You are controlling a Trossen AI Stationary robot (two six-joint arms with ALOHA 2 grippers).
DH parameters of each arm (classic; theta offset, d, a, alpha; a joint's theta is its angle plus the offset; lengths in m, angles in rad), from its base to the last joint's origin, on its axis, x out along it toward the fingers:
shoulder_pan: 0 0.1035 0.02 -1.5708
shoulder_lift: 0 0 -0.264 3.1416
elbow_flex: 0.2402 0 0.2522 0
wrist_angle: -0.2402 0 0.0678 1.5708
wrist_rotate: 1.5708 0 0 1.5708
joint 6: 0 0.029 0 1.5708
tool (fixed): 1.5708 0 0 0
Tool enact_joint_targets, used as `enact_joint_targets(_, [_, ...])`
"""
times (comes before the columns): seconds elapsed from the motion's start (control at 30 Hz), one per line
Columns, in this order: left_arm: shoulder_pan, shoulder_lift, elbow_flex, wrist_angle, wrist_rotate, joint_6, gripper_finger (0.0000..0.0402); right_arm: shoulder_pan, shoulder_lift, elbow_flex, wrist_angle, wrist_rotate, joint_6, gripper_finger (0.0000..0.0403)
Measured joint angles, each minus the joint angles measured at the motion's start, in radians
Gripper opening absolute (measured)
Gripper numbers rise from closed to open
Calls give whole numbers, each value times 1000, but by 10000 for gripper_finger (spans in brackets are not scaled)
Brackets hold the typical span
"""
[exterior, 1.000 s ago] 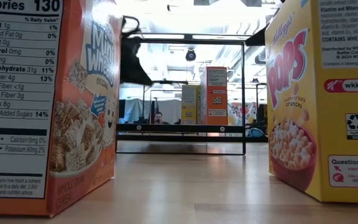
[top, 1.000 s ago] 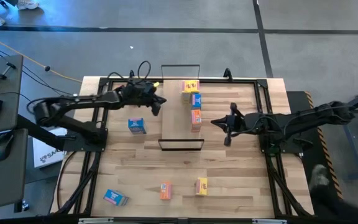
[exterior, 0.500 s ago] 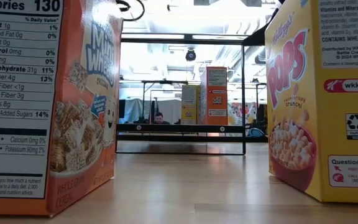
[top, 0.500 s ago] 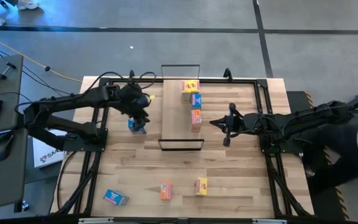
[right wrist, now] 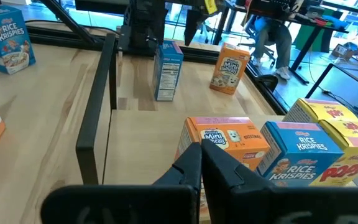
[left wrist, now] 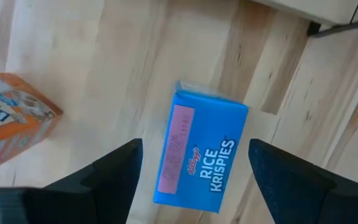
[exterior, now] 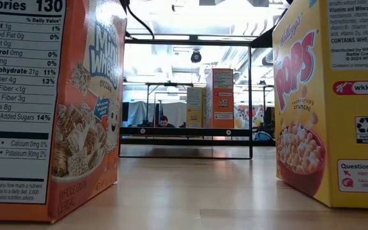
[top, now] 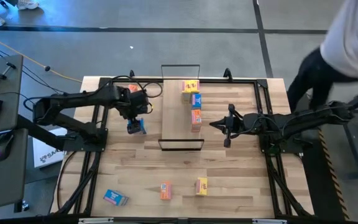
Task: Stack cereal on shelf
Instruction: Put the top blue cereal box on the shelf aligned with the other blue cereal box on the shelf
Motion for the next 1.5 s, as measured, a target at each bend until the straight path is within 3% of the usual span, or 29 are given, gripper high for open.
enact_joint_targets(0.27, [-3, 40, 2, -1, -64, 66, 287, 0, 0, 0, -2, 0, 0, 0])
enact_joint_targets(0.53, [-3, 92, 1, -37, -40, 74, 284, 0, 0, 0, -8, 0, 0, 0])
enact_joint_targets(1.0, [-1, 111, 1, -49, -35, -9, 206, 0, 0, 0, -8, 1, 0, 0])
enact_joint_targets(1.27, [33, 111, 13, -63, 89, -87, 195, 0, 0, 0, -8, 1, 0, 0])
enact_joint_targets(1.5, [113, 110, 181, -62, 188, -215, 195, 0, 0, 0, -8, 1, 0, 0])
